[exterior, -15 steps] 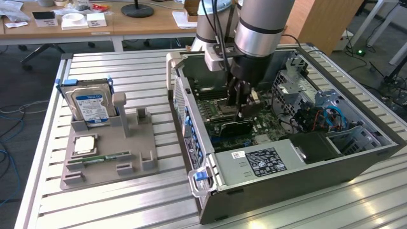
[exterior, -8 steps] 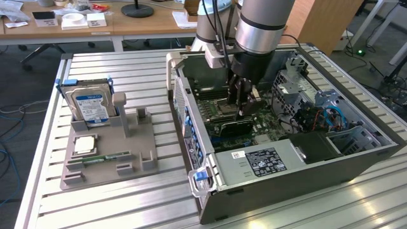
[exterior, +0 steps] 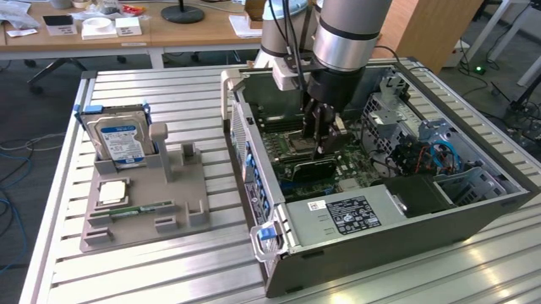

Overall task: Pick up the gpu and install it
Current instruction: 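Insert the gpu into the slot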

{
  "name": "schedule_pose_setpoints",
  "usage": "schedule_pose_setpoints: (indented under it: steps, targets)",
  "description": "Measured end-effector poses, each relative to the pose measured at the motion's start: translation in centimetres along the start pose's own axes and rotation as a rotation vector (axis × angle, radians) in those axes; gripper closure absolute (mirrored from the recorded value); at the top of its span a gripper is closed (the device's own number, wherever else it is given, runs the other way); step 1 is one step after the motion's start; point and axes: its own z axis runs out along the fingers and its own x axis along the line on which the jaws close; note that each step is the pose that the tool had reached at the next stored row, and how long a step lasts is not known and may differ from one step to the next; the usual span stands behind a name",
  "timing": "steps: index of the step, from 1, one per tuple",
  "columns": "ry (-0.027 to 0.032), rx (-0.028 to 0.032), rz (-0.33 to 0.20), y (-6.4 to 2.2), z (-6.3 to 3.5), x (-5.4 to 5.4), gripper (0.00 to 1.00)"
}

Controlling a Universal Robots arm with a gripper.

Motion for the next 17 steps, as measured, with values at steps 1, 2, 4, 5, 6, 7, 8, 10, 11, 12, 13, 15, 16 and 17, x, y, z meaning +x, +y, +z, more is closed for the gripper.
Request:
schedule_pose_setpoints:
  steps: [1, 2, 4, 5, 6, 7, 8, 10, 11, 12, 13, 15, 16, 17]
  targets:
    - [0.0003, -0.0002, 0.0, 0.0, -0.05, 0.0, 0.43]
    - [0.0004, -0.0002, 0.0, 0.0, -0.1, 0.0, 0.43]
    - [0.0002, -0.0001, 0.0, 0.0, -0.25, 0.0, 0.43]
    - [0.0002, -0.0001, 0.0, 0.0, -0.36, 0.0, 0.43]
    - [0.0001, -0.0001, 0.0, -0.01, -0.49, 0.0, 0.43]
    - [0.0002, -0.0001, 0.0, -0.01, -0.63, 0.0, 0.43]
    - [0.0002, -0.0001, 0.0, -0.01, -0.79, 0.0, 0.43]
    - [0.0002, -0.0001, 0.0, -0.02, -1.14, 0.0, 0.43]
    - [0.0002, -0.0001, 0.0, -0.02, -1.36, 0.0, 0.43]
    - [0.0002, -0.0001, 0.0, -0.02, -1.57, 0.0, 0.43]
    - [0.0001, -0.0001, 0.0, -0.03, -1.79, 0.0, 0.43]
    - [0.0002, -0.0001, 0.0, -0.04, -2.18, -0.1, 0.43]
    - [0.0001, -0.0001, 0.0, -0.04, -2.35, -0.1, 0.43]
    - [0.0002, -0.0001, 0.0, -0.04, -2.52, -0.1, 0.43]
